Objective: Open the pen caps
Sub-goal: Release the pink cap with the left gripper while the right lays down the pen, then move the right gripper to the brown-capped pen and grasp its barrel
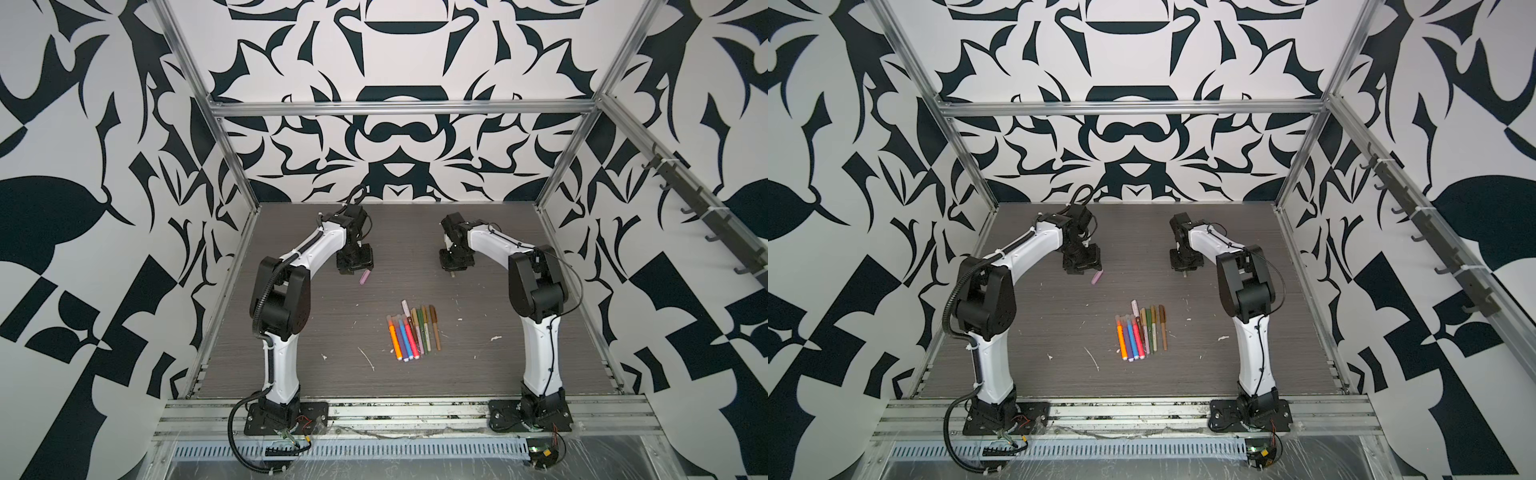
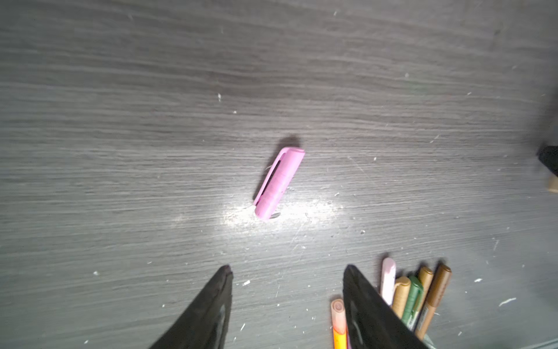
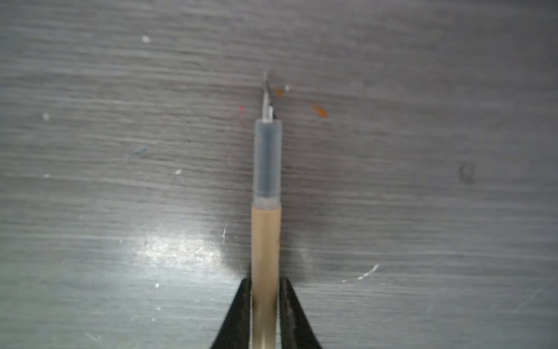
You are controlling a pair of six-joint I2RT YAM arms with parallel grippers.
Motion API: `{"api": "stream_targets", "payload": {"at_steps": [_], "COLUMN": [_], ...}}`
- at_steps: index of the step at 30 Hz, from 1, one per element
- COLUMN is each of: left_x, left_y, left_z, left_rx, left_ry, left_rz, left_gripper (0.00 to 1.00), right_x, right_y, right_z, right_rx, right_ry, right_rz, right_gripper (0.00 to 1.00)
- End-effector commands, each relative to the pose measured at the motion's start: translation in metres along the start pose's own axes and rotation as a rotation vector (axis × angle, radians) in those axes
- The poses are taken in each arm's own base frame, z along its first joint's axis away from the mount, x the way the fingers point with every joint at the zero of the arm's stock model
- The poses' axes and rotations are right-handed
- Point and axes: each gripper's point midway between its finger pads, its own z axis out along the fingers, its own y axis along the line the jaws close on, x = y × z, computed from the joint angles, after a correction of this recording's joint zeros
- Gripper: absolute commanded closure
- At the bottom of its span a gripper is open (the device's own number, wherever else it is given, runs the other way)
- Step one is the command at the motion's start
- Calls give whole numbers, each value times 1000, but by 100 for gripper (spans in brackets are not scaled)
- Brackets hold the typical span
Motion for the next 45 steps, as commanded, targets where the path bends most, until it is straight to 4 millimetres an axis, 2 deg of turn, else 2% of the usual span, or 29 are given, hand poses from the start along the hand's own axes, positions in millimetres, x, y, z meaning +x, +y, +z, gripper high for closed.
{"api": "stream_targets", "payload": {"at_steps": [1, 7, 10, 13, 17, 21, 24, 28, 32, 34, 40, 45], "left_x": [11, 9, 6, 3, -2, -9, -12, -14, -15, -15, -20, -33], "left_y": [5, 10, 11, 13, 20, 20, 18, 18, 18, 17, 10, 2], "left_z": [8, 27, 34, 40, 48, 53, 57, 63, 67, 69, 68, 70], "left_rx": [-6, -26, -34, -51, -74, -63, -62, -66, -65, -64, -32, -10], "left_ry": [51, 95, 109, 120, 123, 123, 138, 153, 161, 163, 150, 131], "left_rz": [-25, -24, -16, -8, -11, -17, -12, -13, -31, -40, -64, -70], "left_gripper": [38, 43, 47, 50, 51, 50, 52, 62, 74, 77, 77, 77], "right_x": [-11, -14, -19, -24, -24, -18, -9, 1, 10, 14, 22, 36], "right_y": [1, 4, 6, 14, 20, 23, 22, 19, 18, 17, 20, 25], "right_z": [-19, -23, -34, -52, -88, -124, -141, -160, -166, -168, -168, -161], "right_rx": [-6, -18, -34, -81, -133, -191, -208, -226, -235, -238, -257, -248], "right_ry": [-31, -37, -57, -85, -129, -191, -218, -252, -257, -259, -260, -231], "right_rz": [19, 20, 23, 23, 35, 70, 87, 99, 112, 125, 147, 130], "right_gripper": [70, 66, 66, 63, 60, 61, 61, 61, 61, 62, 62, 62]}}
